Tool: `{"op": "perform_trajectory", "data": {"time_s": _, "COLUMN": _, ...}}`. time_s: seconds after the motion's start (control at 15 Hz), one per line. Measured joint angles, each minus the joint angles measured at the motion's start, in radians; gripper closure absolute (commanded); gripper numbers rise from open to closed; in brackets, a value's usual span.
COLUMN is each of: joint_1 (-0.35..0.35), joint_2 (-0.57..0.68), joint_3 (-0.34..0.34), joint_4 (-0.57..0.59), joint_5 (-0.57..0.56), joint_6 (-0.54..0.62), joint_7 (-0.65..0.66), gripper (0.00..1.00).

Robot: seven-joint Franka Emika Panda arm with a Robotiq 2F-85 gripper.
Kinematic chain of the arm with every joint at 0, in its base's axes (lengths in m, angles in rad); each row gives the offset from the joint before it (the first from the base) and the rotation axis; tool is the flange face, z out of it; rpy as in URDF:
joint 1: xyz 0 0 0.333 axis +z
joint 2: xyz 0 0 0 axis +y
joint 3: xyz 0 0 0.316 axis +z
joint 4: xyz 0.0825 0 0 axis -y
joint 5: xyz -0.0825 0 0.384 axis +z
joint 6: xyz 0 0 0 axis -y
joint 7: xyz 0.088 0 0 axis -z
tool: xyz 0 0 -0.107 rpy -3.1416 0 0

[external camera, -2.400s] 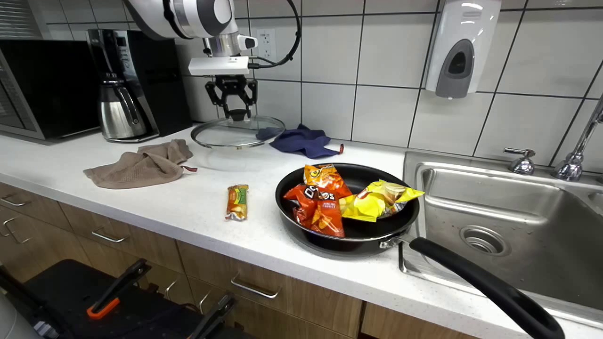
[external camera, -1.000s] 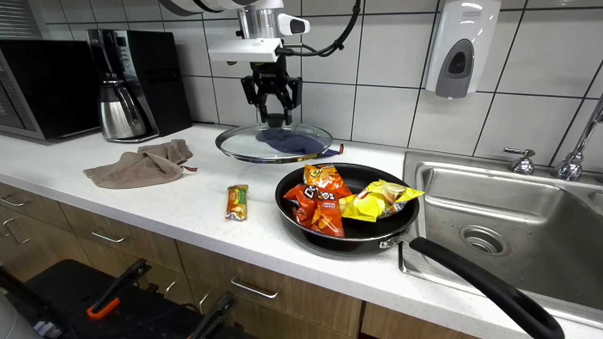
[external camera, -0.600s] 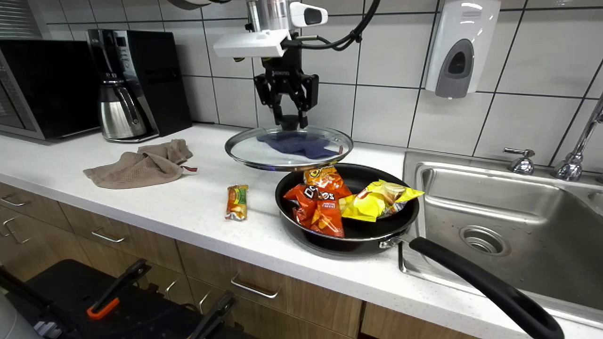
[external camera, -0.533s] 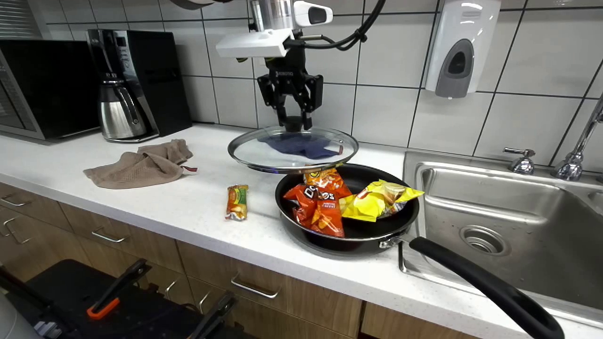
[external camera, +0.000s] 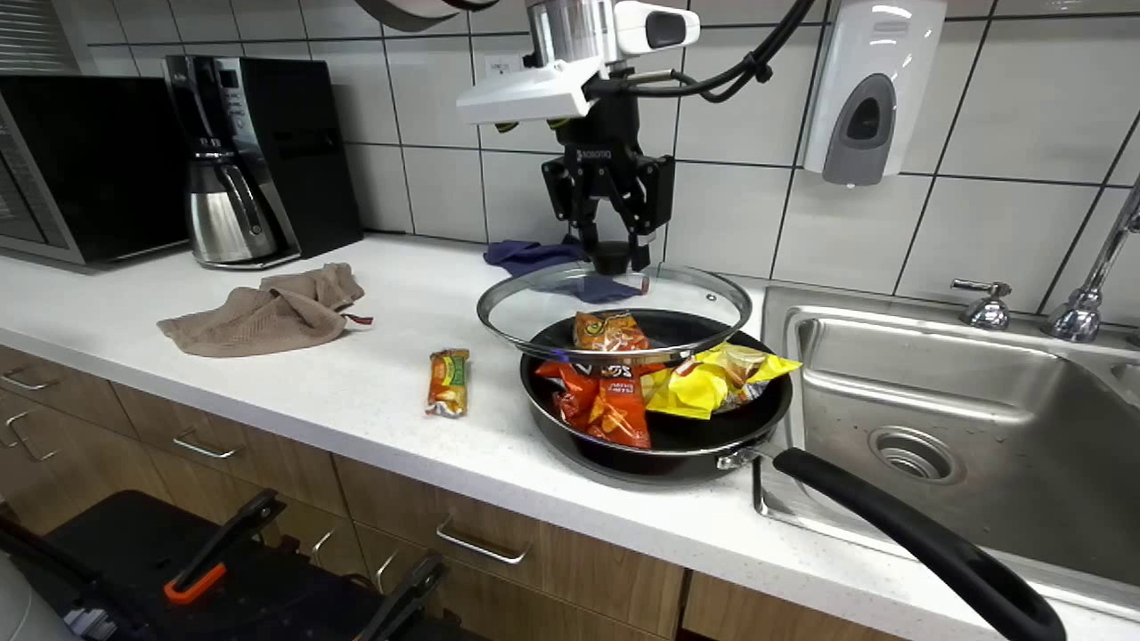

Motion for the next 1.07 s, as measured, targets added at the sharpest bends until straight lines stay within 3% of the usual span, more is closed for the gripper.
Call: {"op": "perform_trajectory", "data": {"time_s": 1.07, "joint_1": -0.066, "joint_2": 0.004, "joint_3": -0.060, "joint_4": -0.002, "joint_5": -0.032, "joint_6": 0.005, "joint_7": 0.047, "gripper": 0.61}}
